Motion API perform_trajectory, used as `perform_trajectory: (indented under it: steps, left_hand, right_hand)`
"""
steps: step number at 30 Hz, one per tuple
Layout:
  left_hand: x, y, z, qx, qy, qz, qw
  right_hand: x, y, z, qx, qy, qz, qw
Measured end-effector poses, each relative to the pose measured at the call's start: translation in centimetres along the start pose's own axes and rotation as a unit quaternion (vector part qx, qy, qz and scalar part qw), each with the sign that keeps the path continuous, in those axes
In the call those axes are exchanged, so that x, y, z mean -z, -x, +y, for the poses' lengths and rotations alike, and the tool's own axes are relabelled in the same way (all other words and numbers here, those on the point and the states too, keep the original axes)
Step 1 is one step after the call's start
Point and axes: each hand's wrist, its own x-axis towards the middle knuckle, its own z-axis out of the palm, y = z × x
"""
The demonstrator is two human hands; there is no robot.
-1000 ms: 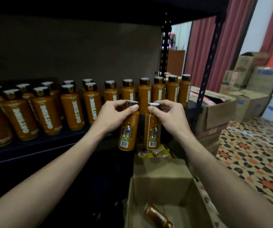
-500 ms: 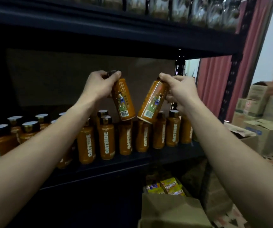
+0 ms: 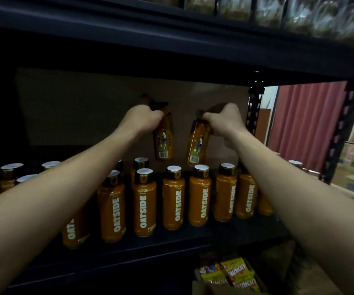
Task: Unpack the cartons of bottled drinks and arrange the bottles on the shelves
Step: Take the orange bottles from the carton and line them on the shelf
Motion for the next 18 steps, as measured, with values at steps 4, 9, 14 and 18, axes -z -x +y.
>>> perform_trajectory:
  steps: [4, 9, 14, 18]
  left_hand:
    - [-0.9, -0.9, 0.0, 0.014, -0.099, -0.045, 0.994]
    - [-2.2, -1.6, -0.5, 0.017, -0.257, -0.138, 0.957]
    - [-2.9, -2.2, -1.8, 0.012, -0.296, -0.194, 0.935]
    - [-3.3, -2.1, -2.1, 0.008, -0.319, -0.224, 0.921]
  right_hand:
    - [-1.0, -0.5, 0.8, -0.015, 0.110, -0.100, 0.989]
    - [-1.8, 0.0, 1.4, -0.052, 0.238, -0.190, 0.951]
    - [-2.9, 0.3, 1.8, -0.070, 0.290, -0.241, 0.923]
    - [-3.4, 0.5, 2.1, -0.071, 0.310, -0.254, 0.913]
